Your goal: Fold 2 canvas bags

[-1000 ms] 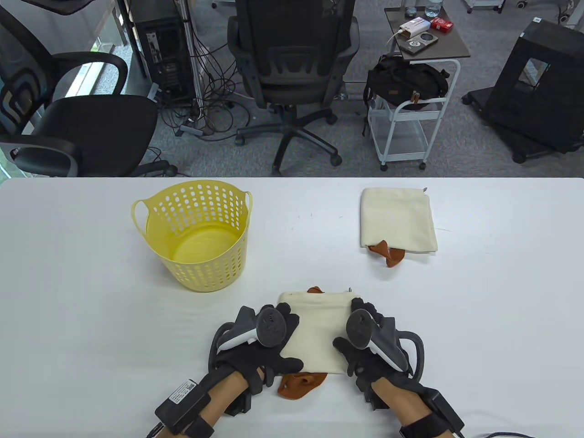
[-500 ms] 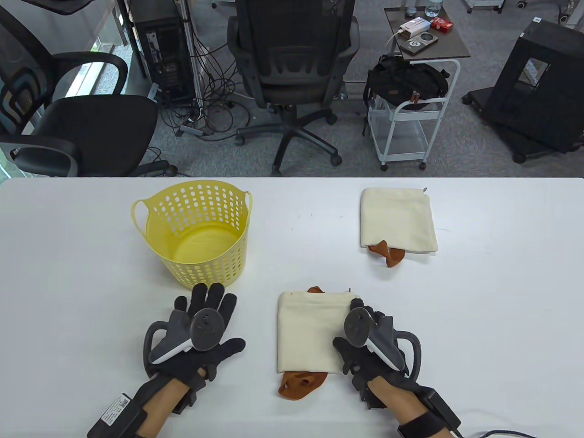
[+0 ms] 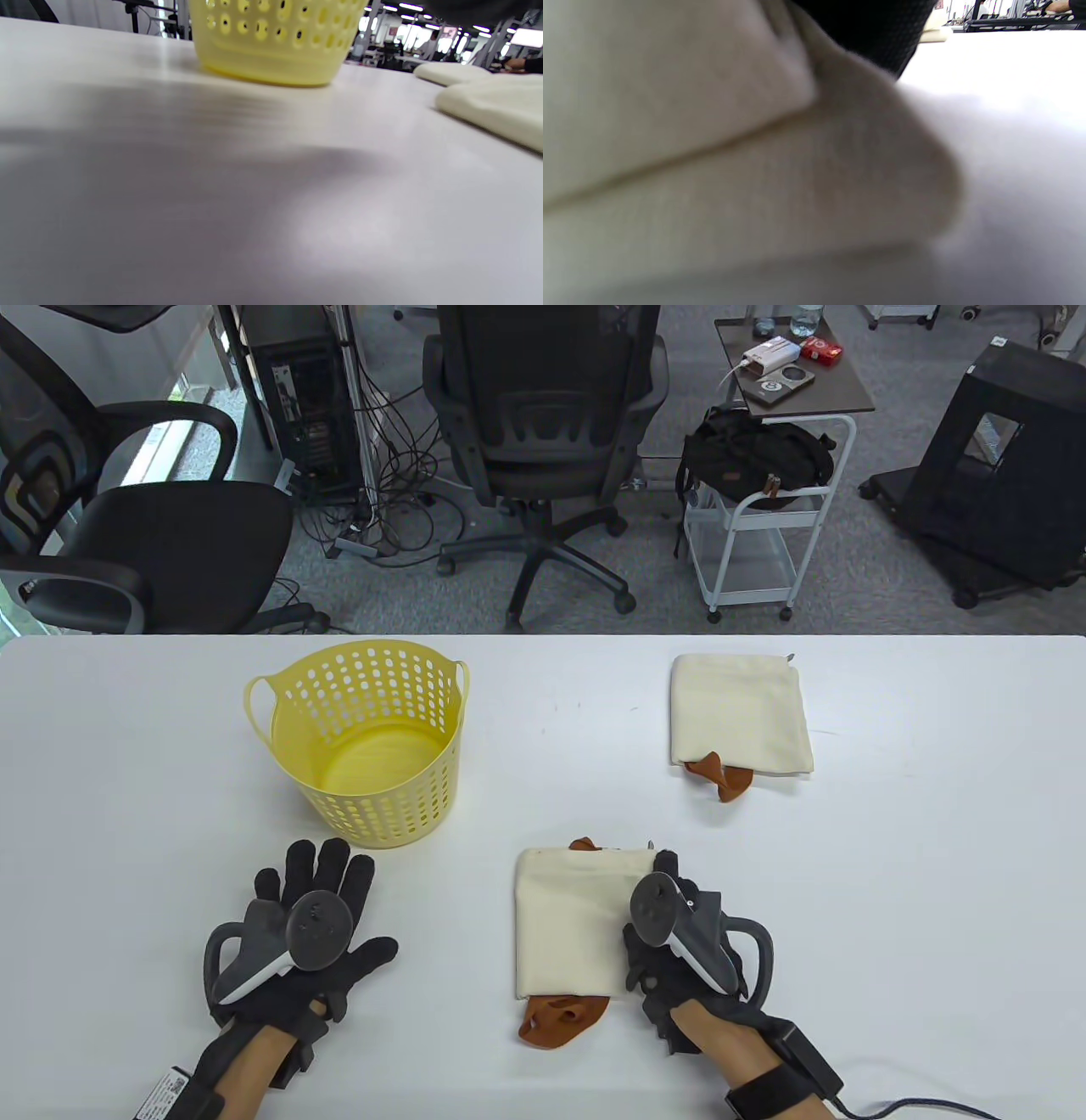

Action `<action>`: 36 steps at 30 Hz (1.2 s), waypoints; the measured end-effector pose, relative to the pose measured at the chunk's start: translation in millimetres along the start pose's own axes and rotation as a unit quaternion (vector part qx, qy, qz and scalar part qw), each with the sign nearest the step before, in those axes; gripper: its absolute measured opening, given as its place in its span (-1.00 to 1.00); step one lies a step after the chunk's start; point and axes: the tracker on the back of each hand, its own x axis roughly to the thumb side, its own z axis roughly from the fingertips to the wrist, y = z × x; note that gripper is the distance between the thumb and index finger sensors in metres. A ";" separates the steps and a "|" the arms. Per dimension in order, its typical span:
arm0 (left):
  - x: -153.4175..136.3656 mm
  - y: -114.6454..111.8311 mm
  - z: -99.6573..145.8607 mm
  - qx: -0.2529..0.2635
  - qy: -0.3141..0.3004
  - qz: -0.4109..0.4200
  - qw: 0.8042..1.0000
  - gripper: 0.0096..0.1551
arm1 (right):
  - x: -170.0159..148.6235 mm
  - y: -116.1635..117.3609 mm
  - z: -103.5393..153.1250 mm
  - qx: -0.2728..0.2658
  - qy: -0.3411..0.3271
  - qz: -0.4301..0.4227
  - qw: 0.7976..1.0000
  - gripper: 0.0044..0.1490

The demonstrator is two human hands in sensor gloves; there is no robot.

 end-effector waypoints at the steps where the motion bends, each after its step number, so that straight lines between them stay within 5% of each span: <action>1: 0.2 0.1 0.1 0.001 -0.001 0.001 1.000 0.13 | -1.0 -1.4 -1.4 0.006 -0.005 -0.011 1.000 0.16; 9: 0.4 2.3 2.6 0.010 0.000 0.001 1.000 0.14 | -24.9 -5.5 -13.2 0.055 -0.012 -0.198 0.979 0.00; 15: -2.7 3.9 3.4 0.010 0.001 0.009 1.000 0.13 | -40.9 -18.6 -23.4 0.029 0.007 -0.397 0.918 -0.17; 19: -4.1 4.3 3.4 0.010 0.002 0.013 1.000 0.13 | -49.7 -38.5 -37.5 0.004 -0.006 -0.457 0.890 -0.19; 32: -10.2 4.4 2.4 0.005 0.016 0.019 1.000 0.13 | -119.3 -119.2 -154.6 -0.107 0.003 -0.504 0.857 -0.21; 36: -13.0 4.3 2.1 0.004 0.024 0.019 1.000 0.13 | -138.3 -129.1 -187.6 -0.096 0.016 -0.533 0.841 -0.22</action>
